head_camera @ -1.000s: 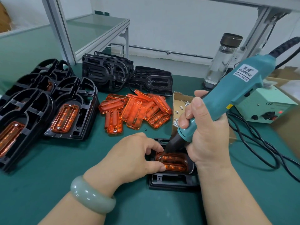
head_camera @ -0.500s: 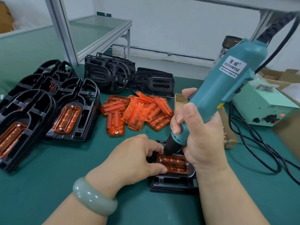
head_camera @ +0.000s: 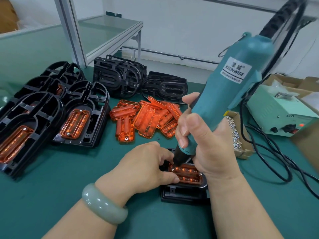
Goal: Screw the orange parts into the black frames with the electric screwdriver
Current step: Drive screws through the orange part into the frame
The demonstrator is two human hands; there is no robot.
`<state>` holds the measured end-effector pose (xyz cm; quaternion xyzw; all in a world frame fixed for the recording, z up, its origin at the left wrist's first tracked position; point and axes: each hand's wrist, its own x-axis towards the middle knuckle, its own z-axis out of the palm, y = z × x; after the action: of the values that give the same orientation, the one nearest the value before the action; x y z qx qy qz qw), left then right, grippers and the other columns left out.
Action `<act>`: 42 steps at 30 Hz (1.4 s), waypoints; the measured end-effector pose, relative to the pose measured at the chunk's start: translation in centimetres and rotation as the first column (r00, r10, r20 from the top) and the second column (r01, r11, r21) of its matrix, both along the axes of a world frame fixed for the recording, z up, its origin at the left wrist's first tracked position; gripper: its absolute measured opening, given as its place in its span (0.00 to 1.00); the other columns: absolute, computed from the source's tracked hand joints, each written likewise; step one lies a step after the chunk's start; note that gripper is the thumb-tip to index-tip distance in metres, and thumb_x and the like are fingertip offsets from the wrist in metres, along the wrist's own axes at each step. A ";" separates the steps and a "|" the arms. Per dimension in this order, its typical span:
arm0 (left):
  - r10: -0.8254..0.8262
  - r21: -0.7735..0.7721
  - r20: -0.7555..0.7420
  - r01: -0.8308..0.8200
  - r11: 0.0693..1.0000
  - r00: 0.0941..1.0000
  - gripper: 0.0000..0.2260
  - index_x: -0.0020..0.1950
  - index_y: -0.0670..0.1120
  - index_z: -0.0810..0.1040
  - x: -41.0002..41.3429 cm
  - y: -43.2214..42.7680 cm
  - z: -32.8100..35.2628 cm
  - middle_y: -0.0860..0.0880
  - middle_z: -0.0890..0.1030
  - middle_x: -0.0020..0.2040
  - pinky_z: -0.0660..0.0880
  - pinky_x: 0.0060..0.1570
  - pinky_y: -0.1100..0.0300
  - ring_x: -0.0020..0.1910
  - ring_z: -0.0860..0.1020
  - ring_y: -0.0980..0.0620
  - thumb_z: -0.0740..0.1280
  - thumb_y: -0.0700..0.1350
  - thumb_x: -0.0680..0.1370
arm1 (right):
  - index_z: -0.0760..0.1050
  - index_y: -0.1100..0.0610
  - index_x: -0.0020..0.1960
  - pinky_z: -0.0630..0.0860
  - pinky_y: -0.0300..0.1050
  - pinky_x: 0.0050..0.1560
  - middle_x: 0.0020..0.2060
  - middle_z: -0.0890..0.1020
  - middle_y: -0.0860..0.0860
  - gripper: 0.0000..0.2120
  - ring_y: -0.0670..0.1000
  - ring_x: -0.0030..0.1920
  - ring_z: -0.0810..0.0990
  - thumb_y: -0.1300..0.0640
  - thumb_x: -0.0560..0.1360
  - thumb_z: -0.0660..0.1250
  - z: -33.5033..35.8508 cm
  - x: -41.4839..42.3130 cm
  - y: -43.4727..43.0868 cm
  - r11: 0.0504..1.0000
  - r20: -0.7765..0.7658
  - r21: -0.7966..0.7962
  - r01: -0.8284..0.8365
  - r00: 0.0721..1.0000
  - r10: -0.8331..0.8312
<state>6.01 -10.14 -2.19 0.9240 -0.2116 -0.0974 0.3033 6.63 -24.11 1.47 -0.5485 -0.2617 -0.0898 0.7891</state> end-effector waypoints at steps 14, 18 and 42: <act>0.041 0.048 0.031 -0.042 0.998 0.999 0.18 0.52 0.60 0.79 0.1 0.0 -0.3 0.57 0.72 0.40 0.70 0.40 0.60 0.39 0.72 0.58 0.73 0.63 0.65 | 0.79 0.46 0.44 0.68 0.39 0.28 0.26 0.71 0.47 0.07 0.46 0.22 0.69 0.57 0.70 0.68 -0.3 0.0 -0.8 0.993 -0.076 0.101 0.058 0.996 -0.051; 0.059 0.039 0.035 -0.061 0.997 0.998 0.17 0.50 0.58 0.79 0.1 -0.2 -0.2 0.57 0.73 0.39 0.72 0.41 0.60 0.40 0.73 0.56 0.74 0.62 0.65 | 0.78 0.46 0.42 0.68 0.38 0.28 0.25 0.71 0.47 0.10 0.47 0.22 0.68 0.62 0.69 0.68 -0.4 -0.1 -0.5 0.996 -0.076 0.070 0.063 0.995 -0.058; 0.063 0.009 -0.007 -0.063 0.998 0.998 0.20 0.55 0.64 0.79 0.2 0.1 -0.4 0.59 0.72 0.38 0.72 0.41 0.61 0.38 0.72 0.61 0.73 0.63 0.64 | 0.74 0.54 0.52 0.69 0.39 0.30 0.27 0.73 0.47 0.10 0.47 0.23 0.71 0.54 0.71 0.68 -0.4 0.2 -1.0 0.991 -0.105 0.101 0.088 0.991 -0.077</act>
<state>6.18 -10.06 -2.62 0.9312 -0.1807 -0.0918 0.3030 6.86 -25.09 1.06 -0.5202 -0.1935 -0.1085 0.8247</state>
